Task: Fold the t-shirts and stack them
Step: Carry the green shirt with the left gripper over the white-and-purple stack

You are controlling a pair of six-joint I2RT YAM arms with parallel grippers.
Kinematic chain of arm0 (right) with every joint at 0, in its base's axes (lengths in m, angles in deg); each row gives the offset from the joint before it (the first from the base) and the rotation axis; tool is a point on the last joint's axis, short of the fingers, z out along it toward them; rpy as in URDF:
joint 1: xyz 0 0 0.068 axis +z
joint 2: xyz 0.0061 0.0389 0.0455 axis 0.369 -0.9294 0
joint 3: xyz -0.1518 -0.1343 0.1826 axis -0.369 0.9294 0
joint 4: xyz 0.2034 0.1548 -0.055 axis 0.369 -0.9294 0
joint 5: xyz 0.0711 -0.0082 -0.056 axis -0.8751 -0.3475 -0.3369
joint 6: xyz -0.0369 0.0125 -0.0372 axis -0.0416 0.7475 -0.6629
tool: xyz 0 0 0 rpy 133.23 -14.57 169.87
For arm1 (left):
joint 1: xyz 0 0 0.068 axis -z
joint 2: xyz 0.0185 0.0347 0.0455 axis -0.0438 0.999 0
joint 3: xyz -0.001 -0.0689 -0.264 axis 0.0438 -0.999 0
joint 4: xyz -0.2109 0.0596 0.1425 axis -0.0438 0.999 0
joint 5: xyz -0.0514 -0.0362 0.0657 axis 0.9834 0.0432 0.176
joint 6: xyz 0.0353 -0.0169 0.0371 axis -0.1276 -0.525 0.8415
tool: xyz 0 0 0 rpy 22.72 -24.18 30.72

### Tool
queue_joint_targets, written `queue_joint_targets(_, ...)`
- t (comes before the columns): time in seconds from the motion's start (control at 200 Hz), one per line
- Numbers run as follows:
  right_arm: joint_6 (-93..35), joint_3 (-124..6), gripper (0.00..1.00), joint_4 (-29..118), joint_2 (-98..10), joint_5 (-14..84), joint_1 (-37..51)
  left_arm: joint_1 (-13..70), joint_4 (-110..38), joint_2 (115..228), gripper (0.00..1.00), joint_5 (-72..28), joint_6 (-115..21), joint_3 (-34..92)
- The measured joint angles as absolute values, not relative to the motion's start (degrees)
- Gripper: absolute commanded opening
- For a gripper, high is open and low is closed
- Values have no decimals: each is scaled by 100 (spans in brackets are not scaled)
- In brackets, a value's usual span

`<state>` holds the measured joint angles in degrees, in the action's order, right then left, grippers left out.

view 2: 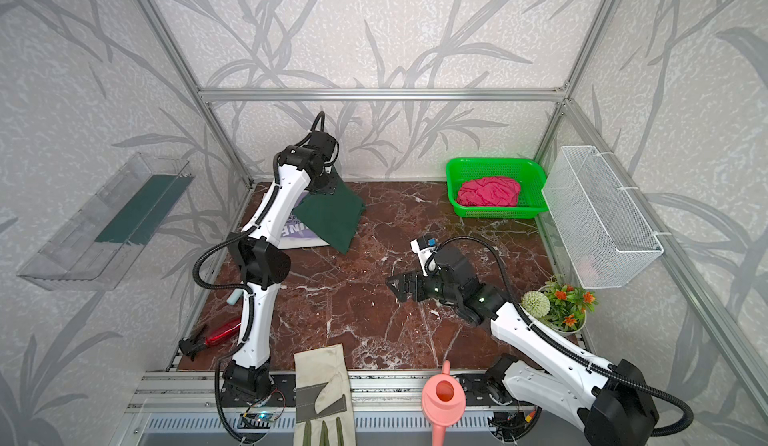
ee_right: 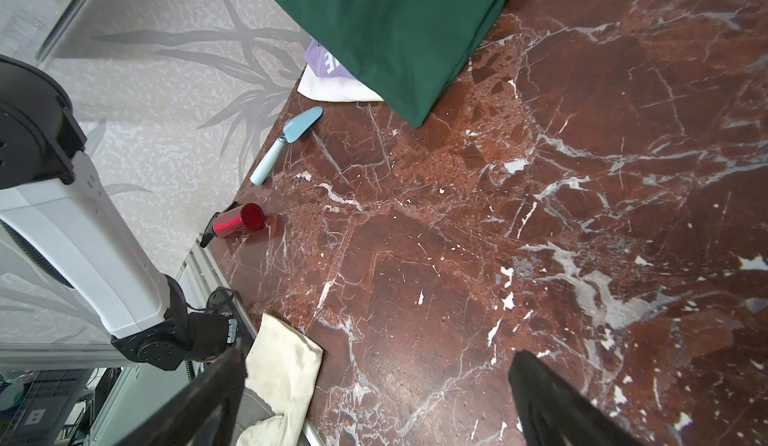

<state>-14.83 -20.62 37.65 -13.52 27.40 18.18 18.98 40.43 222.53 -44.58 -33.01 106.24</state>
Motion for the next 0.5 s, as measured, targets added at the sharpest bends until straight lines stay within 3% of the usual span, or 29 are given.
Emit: queue_joint_targets(0.5,-1424,-2067,99,3763,-1490,2744,1888,1717,4036,22079,0,-4482,-3231,10769)
